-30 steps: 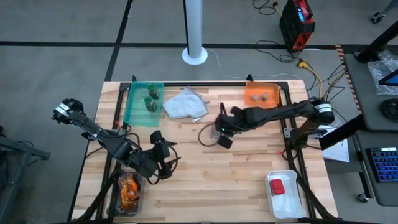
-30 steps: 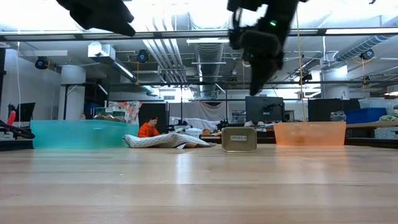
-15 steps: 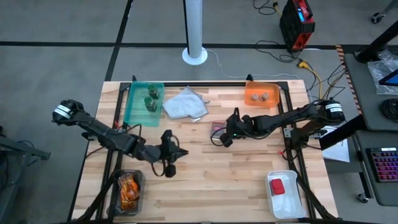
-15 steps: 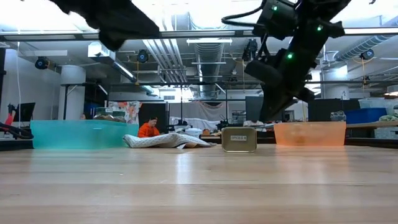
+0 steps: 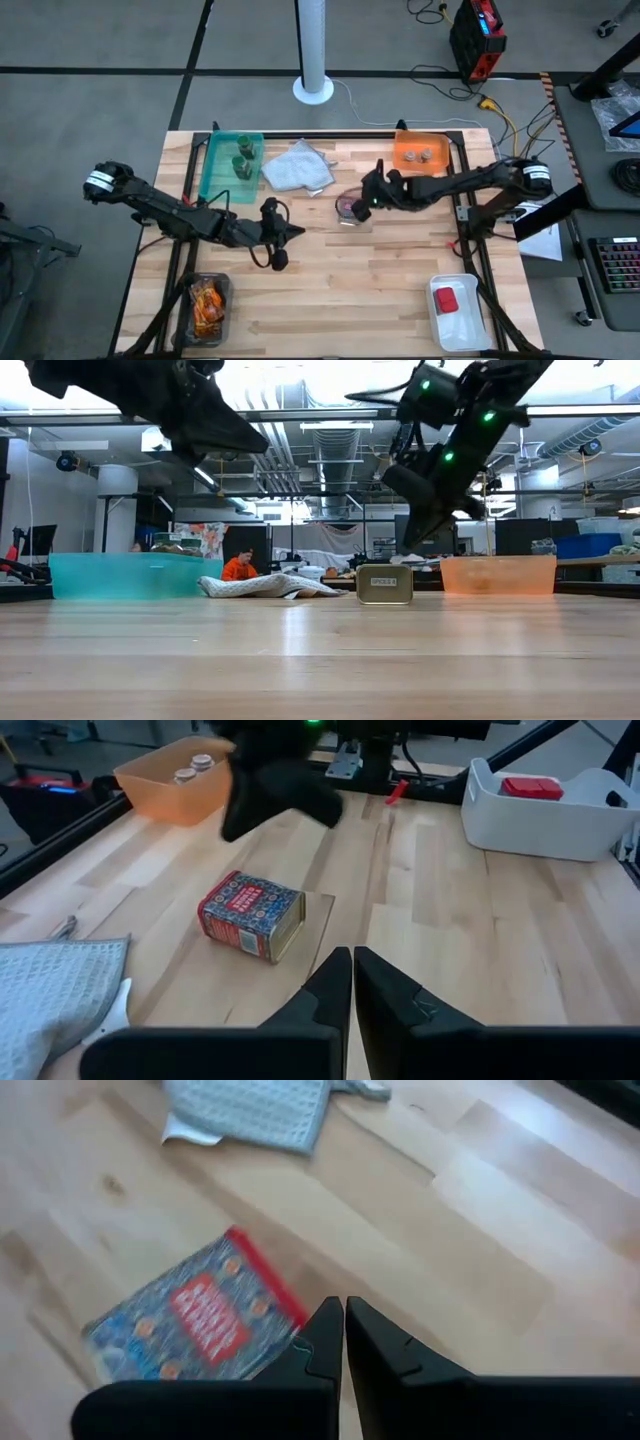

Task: Sort spices by type
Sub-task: Put the red seasoning can into the white bin, then return to Home Position

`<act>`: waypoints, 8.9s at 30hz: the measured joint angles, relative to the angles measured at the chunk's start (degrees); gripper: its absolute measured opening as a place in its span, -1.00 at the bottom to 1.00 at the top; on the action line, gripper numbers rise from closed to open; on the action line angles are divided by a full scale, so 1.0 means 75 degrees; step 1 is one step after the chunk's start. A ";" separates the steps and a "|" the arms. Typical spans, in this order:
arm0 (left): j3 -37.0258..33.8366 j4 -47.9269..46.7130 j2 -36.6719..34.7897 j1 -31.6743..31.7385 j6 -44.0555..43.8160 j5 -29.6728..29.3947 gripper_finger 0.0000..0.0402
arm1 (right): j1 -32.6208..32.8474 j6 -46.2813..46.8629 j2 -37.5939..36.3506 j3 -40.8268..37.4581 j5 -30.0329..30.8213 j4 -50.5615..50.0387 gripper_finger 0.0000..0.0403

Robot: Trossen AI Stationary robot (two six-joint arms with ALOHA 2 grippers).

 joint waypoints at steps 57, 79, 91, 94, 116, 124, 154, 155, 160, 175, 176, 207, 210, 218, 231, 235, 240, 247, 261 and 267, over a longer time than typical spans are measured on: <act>0.1750 0.0696 0.4282 0.1043 0.0775 0.0688 -1.00 | 0.0692 0.1101 0.0533 0.0033 -0.1119 0.0636 -0.94; -0.0557 0.4372 0.4313 0.0300 0.0576 0.0123 -1.00 | 0.0006 0.0569 0.0243 0.0040 -0.4610 0.2060 0.25; -0.0279 0.4374 0.4316 0.0300 0.0674 0.0183 -1.00 | 0.0216 0.0560 0.0475 0.1516 -0.4507 0.0477 0.66; -0.0204 0.4371 0.4316 0.0300 0.0675 0.0189 -1.00 | 0.0380 0.0398 0.0816 0.2308 -0.4040 -0.0703 0.67; -0.0950 0.3557 0.2303 -0.0569 0.0701 -0.1431 -1.00 | 0.1012 -0.0212 0.3377 0.5685 -0.2945 -0.4015 0.74; -0.1816 0.3424 0.0683 -0.1037 0.0616 -0.2239 -1.00 | 0.1047 -0.0134 0.3729 0.6031 -0.2951 -0.4080 0.74; -0.1943 0.3393 0.0087 -0.1067 0.0712 -0.2364 -1.00 | 0.1341 0.0339 0.4554 0.6167 -0.2778 -0.4038 0.03; -0.1897 0.3395 0.0087 -0.1067 0.0764 -0.2364 -1.00 | 0.1341 0.0321 0.4550 0.6167 -0.2823 -0.4062 -0.02; -0.1603 0.3318 0.0087 -0.1067 0.1142 -0.2344 -1.00 | 0.1385 0.0135 0.4328 0.6167 -0.2974 -0.4606 -0.02; 0.1345 -0.0511 0.0073 -0.1057 0.3195 0.1544 -1.00 | 0.4219 0.3430 0.1259 0.6167 -0.2684 -0.7018 -0.02; 0.1567 -0.0802 0.0073 -0.1049 0.3365 0.1526 -1.00 | 0.4537 0.3952 0.1138 0.6167 -0.2563 -0.7118 -0.02; 0.2508 -0.0935 -0.0029 -0.0132 0.4597 0.0958 -1.00 | 0.8789 1.3710 0.1274 0.5061 -0.4244 -0.9455 -0.02; 0.2508 -0.0932 -0.0029 -0.0071 0.4597 0.0958 -1.00 | 0.8784 1.3661 0.1248 0.4880 -0.4268 -0.9443 -0.02; 0.2508 -0.0909 -0.0029 -0.0032 0.4597 0.0958 -1.00 | 0.8798 1.3536 0.1204 0.4193 -0.4448 -0.9422 -0.02; 0.2505 -0.0938 -0.0029 -0.0029 0.4597 0.0958 -1.00 | 0.8863 1.3526 0.1204 0.2938 -0.4431 -0.8124 -0.02; 0.2505 -0.0944 -0.0030 -0.0029 0.4586 0.0959 -1.00 | 0.8851 1.3541 0.1204 0.2667 -0.4428 -0.7781 -0.02; 0.2507 -0.1045 -0.0032 -0.0029 0.4571 0.0961 -1.00 | 0.8866 1.3541 0.1202 0.2293 -0.4428 -0.7308 -0.02; 0.2505 -0.1056 -0.0032 -0.0029 0.4568 0.0961 -1.00 | 0.8863 1.3541 0.1190 0.2251 -0.4425 -0.7324 -0.02; 0.2505 -0.1055 -0.0031 -0.0026 0.4533 0.0961 -1.00 | 0.8832 1.3737 0.1073 0.2513 -0.5171 -0.7611 0.57; 0.2505 -0.1052 -0.0030 -0.0026 0.4527 0.0961 -1.00 | 0.8772 1.3844 0.1073 0.3386 -0.5164 -0.8393 0.44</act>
